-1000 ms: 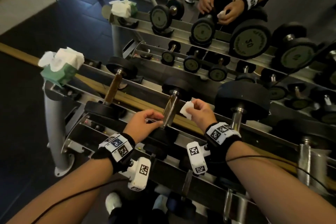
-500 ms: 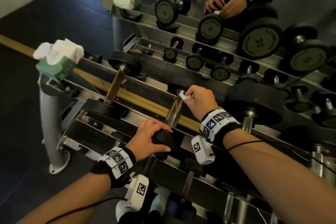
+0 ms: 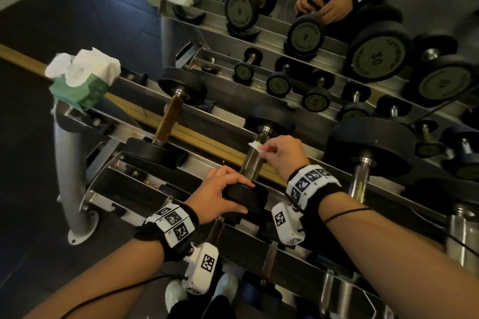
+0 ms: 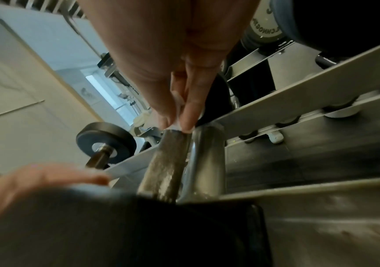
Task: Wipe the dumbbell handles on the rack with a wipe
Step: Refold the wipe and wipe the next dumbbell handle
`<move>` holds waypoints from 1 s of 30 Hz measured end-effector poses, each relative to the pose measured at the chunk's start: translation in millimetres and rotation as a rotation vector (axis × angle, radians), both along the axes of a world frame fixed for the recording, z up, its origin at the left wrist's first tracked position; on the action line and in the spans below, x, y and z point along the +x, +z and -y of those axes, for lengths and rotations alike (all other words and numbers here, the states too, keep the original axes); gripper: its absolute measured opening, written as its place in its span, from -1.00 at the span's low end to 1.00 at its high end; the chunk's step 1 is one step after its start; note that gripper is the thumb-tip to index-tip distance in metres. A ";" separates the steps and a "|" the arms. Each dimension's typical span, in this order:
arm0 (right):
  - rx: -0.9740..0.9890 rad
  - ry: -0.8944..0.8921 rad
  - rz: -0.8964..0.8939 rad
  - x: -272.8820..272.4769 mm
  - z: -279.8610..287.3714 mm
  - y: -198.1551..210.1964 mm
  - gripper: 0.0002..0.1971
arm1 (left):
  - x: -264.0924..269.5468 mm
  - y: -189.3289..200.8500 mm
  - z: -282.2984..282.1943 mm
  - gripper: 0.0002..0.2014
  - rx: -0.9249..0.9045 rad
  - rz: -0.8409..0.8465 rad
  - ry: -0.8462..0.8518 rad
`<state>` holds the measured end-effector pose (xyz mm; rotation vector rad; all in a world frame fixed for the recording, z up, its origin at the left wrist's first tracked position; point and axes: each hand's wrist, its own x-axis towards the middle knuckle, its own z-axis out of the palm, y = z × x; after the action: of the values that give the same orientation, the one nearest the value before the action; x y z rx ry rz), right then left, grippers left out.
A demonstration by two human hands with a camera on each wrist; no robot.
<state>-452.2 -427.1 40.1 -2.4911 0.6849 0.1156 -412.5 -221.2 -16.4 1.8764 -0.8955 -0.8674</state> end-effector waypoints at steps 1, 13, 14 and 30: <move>0.019 0.026 -0.027 -5.1 -3.9 0.4 -0.92 | 0.3 0.1 0.0 -0.45 0.001 -0.007 -0.003; -0.078 -0.013 0.195 9.8 12.7 10.3 -0.89 | 3.3 2.3 -0.7 -0.44 -0.021 -0.018 -0.012; -0.143 -0.006 0.184 14.8 14.7 9.5 -0.88 | 3.3 2.6 -0.6 -0.44 -0.021 -0.013 -0.012; 0.434 -0.044 0.058 -19.2 5.8 -16.8 -0.75 | 12.0 -8.3 -9.0 -0.44 -0.066 -0.093 0.114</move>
<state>-471.5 -432.9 23.2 -2.0552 0.6149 0.1569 -400.5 -212.2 -24.7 1.7970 -0.7449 -0.8381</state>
